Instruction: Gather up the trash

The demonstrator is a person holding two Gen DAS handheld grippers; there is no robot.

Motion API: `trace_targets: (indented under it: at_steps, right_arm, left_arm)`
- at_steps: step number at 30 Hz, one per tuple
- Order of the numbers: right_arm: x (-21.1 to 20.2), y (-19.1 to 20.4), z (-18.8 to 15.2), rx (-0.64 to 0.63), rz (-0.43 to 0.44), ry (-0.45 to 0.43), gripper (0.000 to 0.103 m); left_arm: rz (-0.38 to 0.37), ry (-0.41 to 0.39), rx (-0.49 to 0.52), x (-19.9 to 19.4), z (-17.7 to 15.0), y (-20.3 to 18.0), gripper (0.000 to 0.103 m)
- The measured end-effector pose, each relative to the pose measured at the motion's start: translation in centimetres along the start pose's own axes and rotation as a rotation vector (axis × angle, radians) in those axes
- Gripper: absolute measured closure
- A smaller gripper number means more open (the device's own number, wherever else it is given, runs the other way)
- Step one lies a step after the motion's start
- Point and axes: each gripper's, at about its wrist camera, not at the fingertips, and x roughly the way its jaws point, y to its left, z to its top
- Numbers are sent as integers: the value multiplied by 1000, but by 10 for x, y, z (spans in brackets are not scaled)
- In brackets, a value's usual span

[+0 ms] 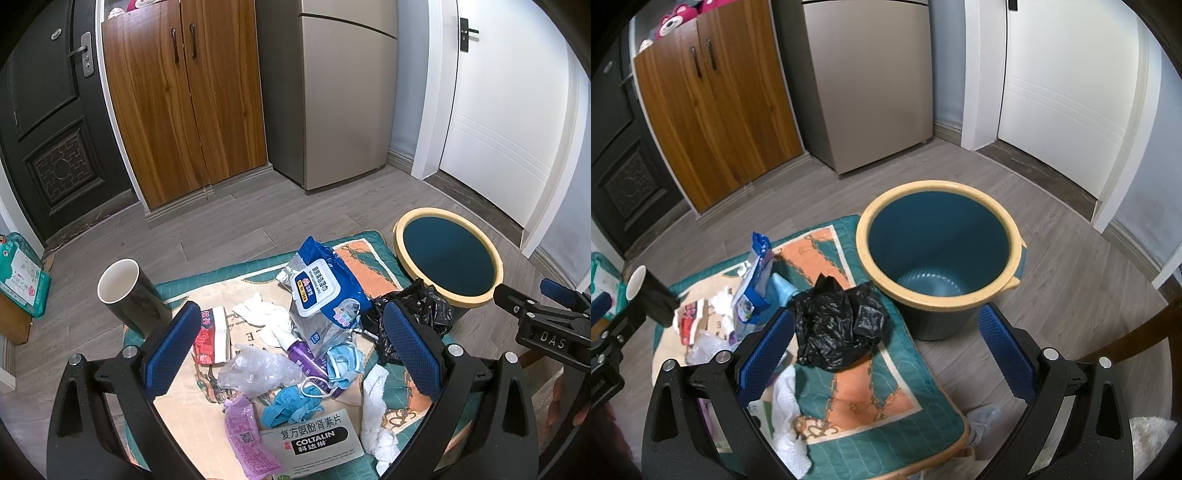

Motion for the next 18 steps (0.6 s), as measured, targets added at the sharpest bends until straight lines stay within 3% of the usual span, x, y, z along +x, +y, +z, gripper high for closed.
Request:
trace_targets:
  at_steps: [9,18]
  right_arm:
    - [12,0,-2,-28,-74,2,4]
    - [7,-3,-4,-27,-102,4,4]
  left_arm:
    - [52,-20,38,9,1,-1,6]
    - [31,-22,30,4,2,2,6]
